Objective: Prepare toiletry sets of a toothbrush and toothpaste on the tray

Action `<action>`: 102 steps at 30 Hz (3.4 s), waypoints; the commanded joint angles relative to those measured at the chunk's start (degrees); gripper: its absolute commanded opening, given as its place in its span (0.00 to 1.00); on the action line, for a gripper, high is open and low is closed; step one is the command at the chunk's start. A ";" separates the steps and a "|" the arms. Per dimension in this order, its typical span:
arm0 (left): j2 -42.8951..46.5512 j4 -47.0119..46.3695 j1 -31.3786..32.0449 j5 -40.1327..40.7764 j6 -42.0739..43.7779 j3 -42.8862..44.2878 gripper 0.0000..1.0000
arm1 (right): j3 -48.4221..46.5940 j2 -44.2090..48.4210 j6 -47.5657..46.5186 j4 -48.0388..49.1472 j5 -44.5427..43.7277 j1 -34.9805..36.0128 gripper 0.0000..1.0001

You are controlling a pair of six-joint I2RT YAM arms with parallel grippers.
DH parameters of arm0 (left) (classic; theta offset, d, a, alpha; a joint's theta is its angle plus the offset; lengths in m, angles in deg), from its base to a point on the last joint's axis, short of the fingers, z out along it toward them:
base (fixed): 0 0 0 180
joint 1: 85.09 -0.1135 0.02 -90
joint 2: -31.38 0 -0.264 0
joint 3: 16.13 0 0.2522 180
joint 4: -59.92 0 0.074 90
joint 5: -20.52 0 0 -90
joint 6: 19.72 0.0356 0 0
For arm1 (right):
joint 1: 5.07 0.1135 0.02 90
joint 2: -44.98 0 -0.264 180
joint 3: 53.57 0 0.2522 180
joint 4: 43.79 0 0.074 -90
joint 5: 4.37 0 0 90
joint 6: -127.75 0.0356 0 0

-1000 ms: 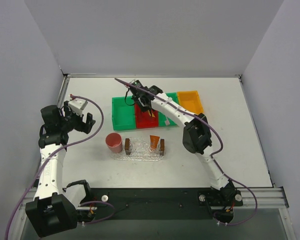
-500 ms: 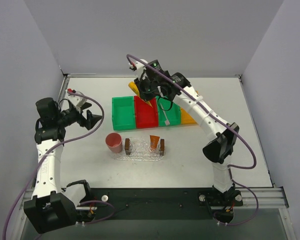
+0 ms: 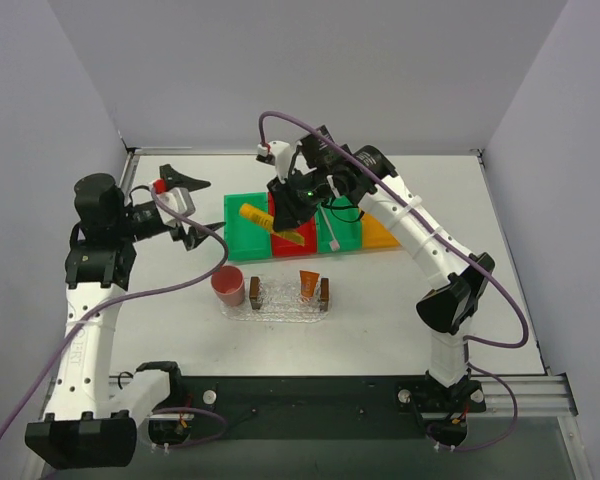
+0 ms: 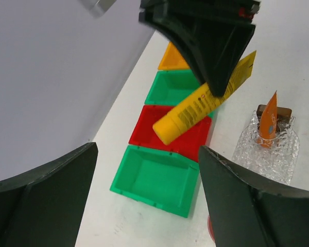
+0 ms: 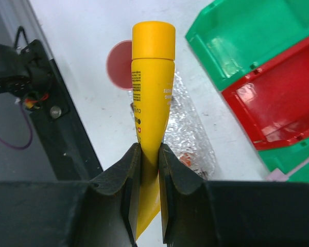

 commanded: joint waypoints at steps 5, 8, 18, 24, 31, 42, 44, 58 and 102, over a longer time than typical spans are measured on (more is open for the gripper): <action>-3.89 18.30 15.22 11.91 23.39 10.74 0.90 | -0.20 3.28 0.14 -2.15 14.25 0.10 0.00; -4.77 22.17 17.69 16.04 27.44 12.59 0.89 | -0.20 3.01 0.49 -2.42 16.54 0.10 0.00; -5.56 26.05 27.89 28.09 33.86 11.37 0.88 | -0.20 2.22 1.54 -2.59 20.76 -0.86 0.00; -5.83 25.35 29.21 31.60 35.62 9.61 0.84 | -0.29 1.70 1.98 -2.59 22.61 -1.13 0.00; -6.09 23.50 30.44 32.22 35.10 7.94 0.74 | -0.55 0.47 2.60 -2.42 23.93 -1.30 0.00; -6.97 19.02 32.38 32.40 31.50 6.00 0.44 | 0.50 0.38 2.51 -2.42 23.84 -1.30 0.00; -6.97 18.67 32.55 32.31 30.71 5.91 0.31 | 0.50 0.38 2.42 -2.42 23.58 -1.22 0.00; -3.11 12.97 32.47 34.24 22.71 -1.55 0.00 | 0.41 8.02 2.07 -2.42 16.98 -4.37 0.54; 0.68 -11.13 30.27 23.87 -17.29 -10.17 0.00 | 2.88 7.59 1.90 -0.83 19.18 -5.61 0.34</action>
